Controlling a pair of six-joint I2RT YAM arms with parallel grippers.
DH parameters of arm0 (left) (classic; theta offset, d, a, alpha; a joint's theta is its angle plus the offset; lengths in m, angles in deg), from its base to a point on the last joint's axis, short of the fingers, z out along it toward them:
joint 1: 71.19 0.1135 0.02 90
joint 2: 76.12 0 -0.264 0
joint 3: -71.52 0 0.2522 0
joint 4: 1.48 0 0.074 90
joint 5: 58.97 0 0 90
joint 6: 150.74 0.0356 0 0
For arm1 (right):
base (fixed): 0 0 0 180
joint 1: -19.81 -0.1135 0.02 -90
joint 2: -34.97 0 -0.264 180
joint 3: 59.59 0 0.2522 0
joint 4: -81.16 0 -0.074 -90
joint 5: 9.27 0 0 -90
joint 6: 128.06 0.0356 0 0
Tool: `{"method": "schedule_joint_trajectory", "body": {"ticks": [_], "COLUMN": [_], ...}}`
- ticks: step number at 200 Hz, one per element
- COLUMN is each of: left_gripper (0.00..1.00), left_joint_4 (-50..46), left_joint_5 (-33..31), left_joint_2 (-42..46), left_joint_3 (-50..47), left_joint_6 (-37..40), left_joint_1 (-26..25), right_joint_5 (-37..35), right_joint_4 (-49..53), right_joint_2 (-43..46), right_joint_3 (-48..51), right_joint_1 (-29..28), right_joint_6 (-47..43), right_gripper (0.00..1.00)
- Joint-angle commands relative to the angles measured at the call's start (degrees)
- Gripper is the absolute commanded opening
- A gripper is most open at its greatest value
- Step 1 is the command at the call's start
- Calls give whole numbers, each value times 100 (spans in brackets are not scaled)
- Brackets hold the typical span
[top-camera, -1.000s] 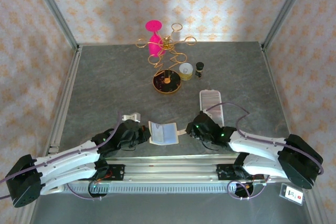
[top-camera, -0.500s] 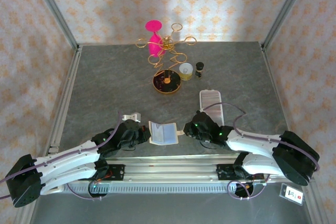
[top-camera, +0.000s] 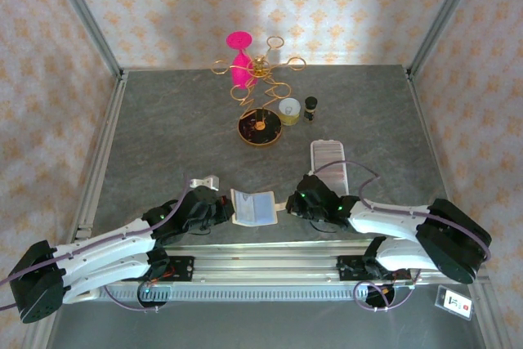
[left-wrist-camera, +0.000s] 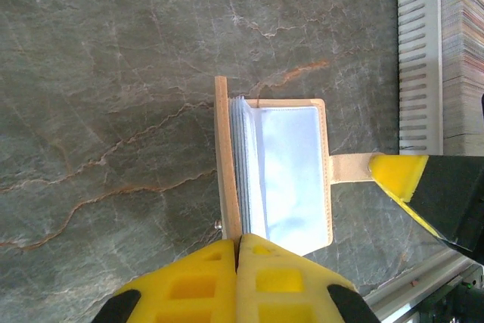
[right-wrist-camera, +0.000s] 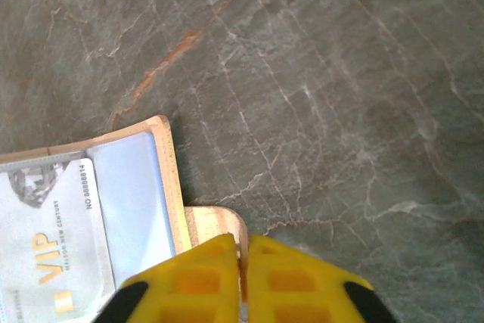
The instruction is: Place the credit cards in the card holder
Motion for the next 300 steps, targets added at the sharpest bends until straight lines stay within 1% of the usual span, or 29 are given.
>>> {"method": "schedule_joint_trajectory", "body": {"ticks": [1,27,30,38,88,134,172,197,222,240,244,264,277,295,300], "left_gripper": [0,0,0,0,0,0,0,0,0,0,0,0,0,0,0], "left_joint_4": [-173,-172,-172,-160,90,839,1400,1836,2265,2530,2573,2631,2625,2386,2308], "left_joint_5": [-114,-133,-115,-91,170,612,816,904,1083,1171,1184,1207,1180,1101,1099], "left_joint_2": [33,38,38,38,38,-180,-841,-1460,-2177,-2645,-2736,-3135,-3364,-3593,-3609], "left_joint_3": [192,193,197,210,346,307,509,599,745,839,872,1053,1105,1115,1120], "left_joint_6": [67,26,31,32,32,-84,-52,-56,-82,-77,-59,44,48,-69,-62], "left_joint_1": [21,21,21,18,18,11,-14,-20,-79,-132,-147,-263,-322,-365,-371], "right_joint_5": [-113,-74,-64,-44,151,331,226,90,-232,-319,-351,-508,-555,-578,-583], "right_joint_4": [39,110,115,127,-83,-481,-613,-611,-256,-241,-239,-171,-135,-13,39], "right_joint_2": [165,225,368,413,288,-67,-14,149,225,225,390,551,647,762,785], "right_joint_3": [-185,-380,-406,-474,-921,-1011,-736,-511,-357,-186,-157,25,91,128,125], "right_joint_1": [6,-88,-107,-162,-576,-711,-711,-708,-710,-711,-708,-707,-711,-700,-695], "right_joint_6": [-53,-199,-231,-273,-408,-338,-98,30,178,297,331,440,447,403,387], "right_gripper": [0,0,0,0,0,0,0,0,0,0,0,0,9,26,30]}}
